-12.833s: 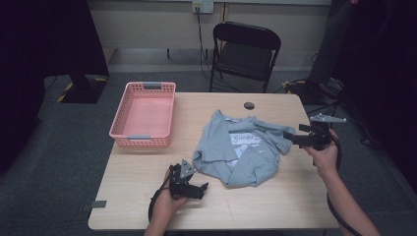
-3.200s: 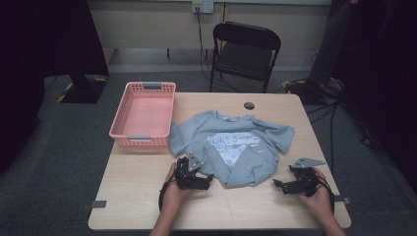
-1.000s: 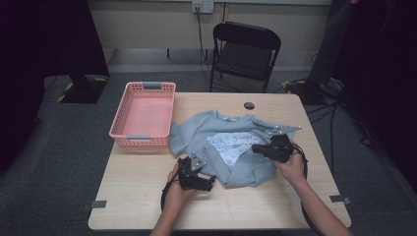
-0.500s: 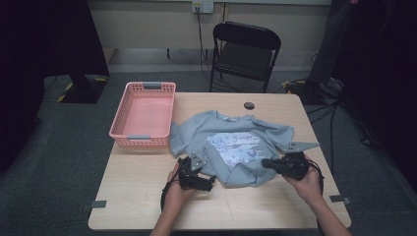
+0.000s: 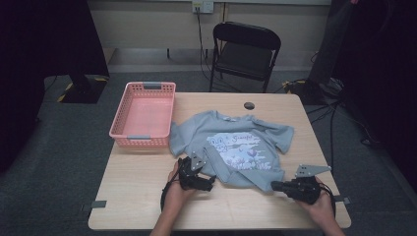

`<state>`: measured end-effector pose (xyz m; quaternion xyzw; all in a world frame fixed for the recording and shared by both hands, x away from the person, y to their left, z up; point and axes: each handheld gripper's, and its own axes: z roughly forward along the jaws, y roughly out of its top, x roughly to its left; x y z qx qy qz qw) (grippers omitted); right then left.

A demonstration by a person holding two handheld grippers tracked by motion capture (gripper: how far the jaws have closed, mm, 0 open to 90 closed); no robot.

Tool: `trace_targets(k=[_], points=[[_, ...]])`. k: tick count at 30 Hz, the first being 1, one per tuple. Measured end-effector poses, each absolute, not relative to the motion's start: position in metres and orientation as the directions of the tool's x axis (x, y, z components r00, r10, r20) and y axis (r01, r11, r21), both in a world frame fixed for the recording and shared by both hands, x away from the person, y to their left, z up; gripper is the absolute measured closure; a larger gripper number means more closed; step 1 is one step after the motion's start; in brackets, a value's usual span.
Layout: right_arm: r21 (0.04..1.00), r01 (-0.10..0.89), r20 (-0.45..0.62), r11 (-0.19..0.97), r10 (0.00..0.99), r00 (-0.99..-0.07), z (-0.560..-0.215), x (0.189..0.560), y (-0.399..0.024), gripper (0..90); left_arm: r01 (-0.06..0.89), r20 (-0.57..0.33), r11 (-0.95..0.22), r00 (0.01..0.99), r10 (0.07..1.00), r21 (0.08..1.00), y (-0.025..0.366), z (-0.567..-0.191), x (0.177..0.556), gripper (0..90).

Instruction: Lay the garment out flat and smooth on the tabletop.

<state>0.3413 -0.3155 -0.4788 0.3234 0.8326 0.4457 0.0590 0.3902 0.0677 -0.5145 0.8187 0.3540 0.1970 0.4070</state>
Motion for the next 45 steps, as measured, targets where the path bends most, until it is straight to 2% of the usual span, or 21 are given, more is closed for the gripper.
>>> trace_targets(k=[19, 45], points=[[0.780, 0.522, 0.234, 0.346, 0.611, -0.756, -0.491, 0.295, -0.357, 87.0, 0.420, 0.034, -0.418, 0.672, 0.740, 0.806, 0.068, -0.515, 0.390, 0.0], [0.791, 0.508, 0.207, 0.342, 0.630, -0.748, -0.490, 0.270, -0.376, 87.1, 0.416, 0.036, -0.423, 0.677, 0.736, 0.805, 0.067, -0.514, 0.389, 0.0]])
